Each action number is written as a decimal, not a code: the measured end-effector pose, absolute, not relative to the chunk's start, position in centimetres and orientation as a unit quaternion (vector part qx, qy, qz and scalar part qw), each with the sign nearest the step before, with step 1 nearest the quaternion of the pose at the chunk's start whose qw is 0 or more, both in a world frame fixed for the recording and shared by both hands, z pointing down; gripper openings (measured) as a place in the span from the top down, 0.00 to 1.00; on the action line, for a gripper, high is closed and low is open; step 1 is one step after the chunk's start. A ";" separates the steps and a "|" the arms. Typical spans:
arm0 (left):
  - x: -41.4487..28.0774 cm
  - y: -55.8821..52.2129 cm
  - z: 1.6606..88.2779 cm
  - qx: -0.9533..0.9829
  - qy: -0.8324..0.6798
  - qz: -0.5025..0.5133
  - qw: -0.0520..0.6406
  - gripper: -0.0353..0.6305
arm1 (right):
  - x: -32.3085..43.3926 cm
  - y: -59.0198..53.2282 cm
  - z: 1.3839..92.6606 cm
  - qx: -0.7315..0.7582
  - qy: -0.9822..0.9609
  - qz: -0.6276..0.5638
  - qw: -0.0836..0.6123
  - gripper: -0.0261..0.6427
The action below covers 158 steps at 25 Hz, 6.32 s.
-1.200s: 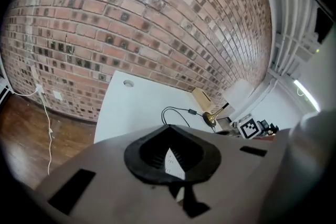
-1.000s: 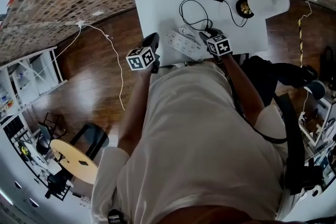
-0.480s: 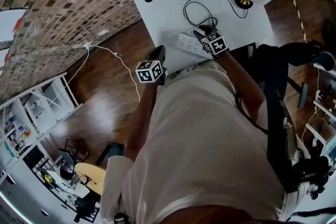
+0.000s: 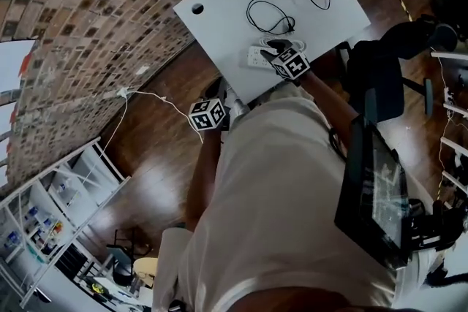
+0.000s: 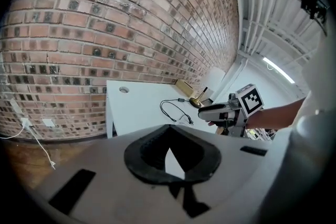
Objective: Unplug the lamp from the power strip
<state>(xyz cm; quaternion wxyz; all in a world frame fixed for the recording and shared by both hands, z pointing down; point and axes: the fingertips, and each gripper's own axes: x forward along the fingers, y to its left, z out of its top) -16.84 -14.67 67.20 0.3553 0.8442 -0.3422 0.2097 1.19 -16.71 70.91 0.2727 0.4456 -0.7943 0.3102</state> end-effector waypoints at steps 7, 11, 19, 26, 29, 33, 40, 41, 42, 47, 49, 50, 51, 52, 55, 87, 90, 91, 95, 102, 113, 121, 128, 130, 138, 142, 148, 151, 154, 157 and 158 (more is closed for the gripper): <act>-18.7 -14.0 67.1 0.858 -0.323 0.184 0.354 0.94 | -0.1 -13.2 70.5 0.471 -0.774 0.319 0.279 0.74; -19.5 -13.6 66.8 0.865 -0.313 0.172 0.351 0.94 | 0.2 -11.4 69.9 0.506 -0.755 0.326 0.262 0.75; -20.8 -11.8 65.7 0.881 -0.282 0.165 0.342 0.94 | -0.2 -9.0 68.9 0.559 -0.731 0.322 0.221 0.77; -21.9 -10.0 65.1 0.886 -0.270 0.172 0.335 0.94 | -0.6 -6.1 70.4 0.582 -0.708 0.349 0.197 0.79; -22.7 -10.3 64.7 0.886 -0.281 0.173 0.327 0.94 | -0.4 -6.1 70.8 0.585 -0.706 0.352 0.185 0.81; -23.5 -10.2 64.7 0.876 -0.308 0.171 0.331 0.94 | 0.5 -6.5 70.5 0.583 -0.713 0.345 0.177 0.82; -21.0 -9.0 64.2 0.863 -0.334 0.169 0.340 0.94 | 4.6 -7.2 68.5 0.575 -0.727 0.339 0.163 0.83; -20.3 -8.5 64.1 0.862 -0.333 0.171 0.341 0.94 | 5.3 -6.9 68.5 0.574 -0.727 0.341 0.162 0.83; -19.5 -7.9 64.0 0.862 -0.332 0.173 0.341 0.94 | 5.9 -6.5 68.7 0.572 -0.727 0.344 0.161 0.83; -16.9 -5.4 64.0 0.855 -0.345 0.174 0.346 0.94 | 8.5 -2.9 69.7 0.558 -0.729 0.361 0.165 0.85; -16.6 -4.4 63.8 0.851 -0.353 0.172 0.349 0.94 | 9.4 -1.6 69.9 0.555 -0.728 0.366 0.165 0.85; -16.4 -3.9 63.8 0.849 -0.356 0.174 0.350 0.94 | 9.9 -1.0 69.9 0.554 -0.728 0.369 0.164 0.85; -16.2 -3.3 63.8 0.848 -0.358 0.175 0.350 0.94 | 10.4 -0.5 69.9 0.553 -0.728 0.371 0.162 0.85; -15.9 -2.7 63.8 0.846 -0.360 0.178 0.350 0.94 | 11.0 0.0 69.9 0.552 -0.728 0.372 0.161 0.85; -14.8 -0.8 63.9 0.842 -0.369 0.181 0.350 0.94 | 12.6 1.4 69.9 0.547 -0.732 0.372 0.162 0.86; -12.2 10.3 65.0 0.833 -0.378 0.179 0.363 0.94 | 5.8 9.2 66.9 0.467 -0.777 0.413 0.090 0.88; -13.9 10.4 64.1 0.839 -0.368 0.175 0.361 0.94 | 4.1 9.2 66.7 0.476 -0.771 0.410 0.105 0.88; -15.0 10.4 63.8 0.841 -0.366 0.173 0.360 0.94 | 3.2 9.4 66.6 0.480 -0.768 0.410 0.108 0.89; -20.2 10.5 62.6 0.840 -0.371 0.162 0.361 0.94 | -1.7 10.4 66.3 0.480 -0.767 0.405 0.131 0.89; -27.8 11.6 63.4 0.841 -0.368 0.163 0.362 0.94 | -8.4 12.6 66.6 0.483 -0.771 0.381 0.163 0.89; -32.9 14.6 65.2 0.846 -0.352 0.162 0.366 0.94 | -12.6 15.9 68.7 0.514 -0.724 0.438 0.139 0.89; -34.6 14.7 66.1 0.846 -0.359 0.160 0.361 0.94 | -13.2 15.5 67.7 0.513 -0.743 0.390 0.180 0.89; -31.3 15.0 65.7 0.860 -0.330 0.179 0.345 0.94 | -10.8 14.9 67.0 0.525 -0.745 0.362 0.193 0.89; -30.5 15.2 65.6 0.862 -0.325 0.186 0.341 0.94 | -10.5 15.3 67.4 0.522 -0.745 0.367 0.192 0.89; -24.9 15.3 65.0 0.857 -0.329 0.197 0.344 0.94 | -7.1 15.4 67.1 0.497 -0.761 0.369 0.196 0.89; -21.2 15.9 64.8 0.853 -0.330 0.200 0.351 0.94 | -5.2 16.3 67.1 0.474 -0.772 0.364 0.215 0.90; -17.0 15.7 63.7 0.865 -0.328 0.190 0.328 0.94 | -1.9 16.0 66.9 0.466 -0.779 0.361 0.214 0.90; -15.6 15.9 62.9 0.871 -0.314 0.189 0.327 0.94 | 0.1 16.0 66.3 0.471 -0.780 0.354 0.214 0.90; -15.6 15.8 62.2 0.869 -0.319 0.189 0.328 0.94 | 2.0 15.4 65.6 0.475 -0.779 0.347 0.215 0.90; -16.2 15.1 61.8 0.865 -0.341 0.177 0.323 0.94 | 4.1 14.7 64.7 0.485 -0.778 0.337 0.215 0.90; -16.4 14.9 61.7 0.864 -0.349 0.173 0.321 0.94 | 4.9 14.5 64.4 0.488 -0.777 0.333 0.215 0.89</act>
